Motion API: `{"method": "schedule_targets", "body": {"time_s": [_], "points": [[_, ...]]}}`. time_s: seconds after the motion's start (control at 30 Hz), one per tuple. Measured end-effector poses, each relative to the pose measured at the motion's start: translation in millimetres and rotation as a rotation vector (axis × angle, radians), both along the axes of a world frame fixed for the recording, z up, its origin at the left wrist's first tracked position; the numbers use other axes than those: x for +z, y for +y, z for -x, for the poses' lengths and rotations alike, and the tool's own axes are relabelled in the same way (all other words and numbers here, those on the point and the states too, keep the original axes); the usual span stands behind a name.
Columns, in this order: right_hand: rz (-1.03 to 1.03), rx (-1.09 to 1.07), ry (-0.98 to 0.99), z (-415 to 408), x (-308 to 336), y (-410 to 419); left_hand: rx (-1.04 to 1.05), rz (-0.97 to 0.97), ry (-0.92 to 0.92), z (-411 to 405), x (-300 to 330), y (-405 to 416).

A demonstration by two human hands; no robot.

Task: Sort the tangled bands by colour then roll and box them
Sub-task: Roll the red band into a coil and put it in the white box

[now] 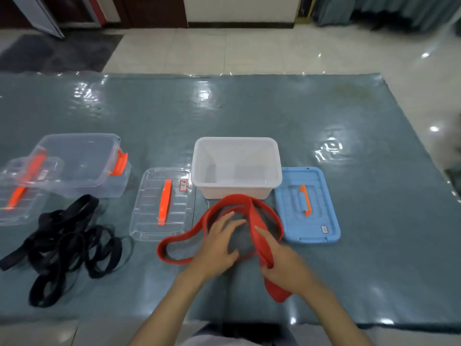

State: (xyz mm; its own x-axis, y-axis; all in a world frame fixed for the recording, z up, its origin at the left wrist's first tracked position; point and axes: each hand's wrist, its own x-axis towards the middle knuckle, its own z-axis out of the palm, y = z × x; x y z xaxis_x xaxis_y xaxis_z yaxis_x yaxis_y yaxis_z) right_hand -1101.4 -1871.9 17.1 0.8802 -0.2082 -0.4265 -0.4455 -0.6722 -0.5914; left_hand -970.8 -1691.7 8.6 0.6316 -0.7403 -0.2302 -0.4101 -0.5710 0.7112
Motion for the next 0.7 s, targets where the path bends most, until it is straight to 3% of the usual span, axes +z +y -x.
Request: {"method": "schedule_targets", "body": {"time_s": [0.07,0.13,0.23,0.37,0.5,0.6,0.7], "points": [[-0.231,-0.025,-0.048,-18.9,24.0,3.0,-0.172,0.027,-0.006,-6.9,14.7,-1.3],[-0.423,-0.055,-0.075,-36.6,44.9,6.9,-0.206,0.093,0.084,-12.4,31.1,-0.9],[-0.476,-0.070,-0.079,-58.7,72.1,11.2,-0.140,0.291,0.290,-29.6,48.8,9.0],[-0.655,-0.166,-0.136,-77.9,115.7,9.2,-0.191,0.333,0.341,-51.4,64.9,25.5],[-0.946,-0.178,-0.241,-94.8,155.3,10.9,-0.048,0.576,0.296,-65.0,92.5,25.4],[-1.214,-0.059,-0.271,-108.8,170.2,13.3,0.062,0.649,0.252,-79.5,112.5,26.1],[-1.274,0.058,-0.285,-117.6,181.0,11.9,0.123,0.680,0.258,-92.5,126.4,31.1]]}}
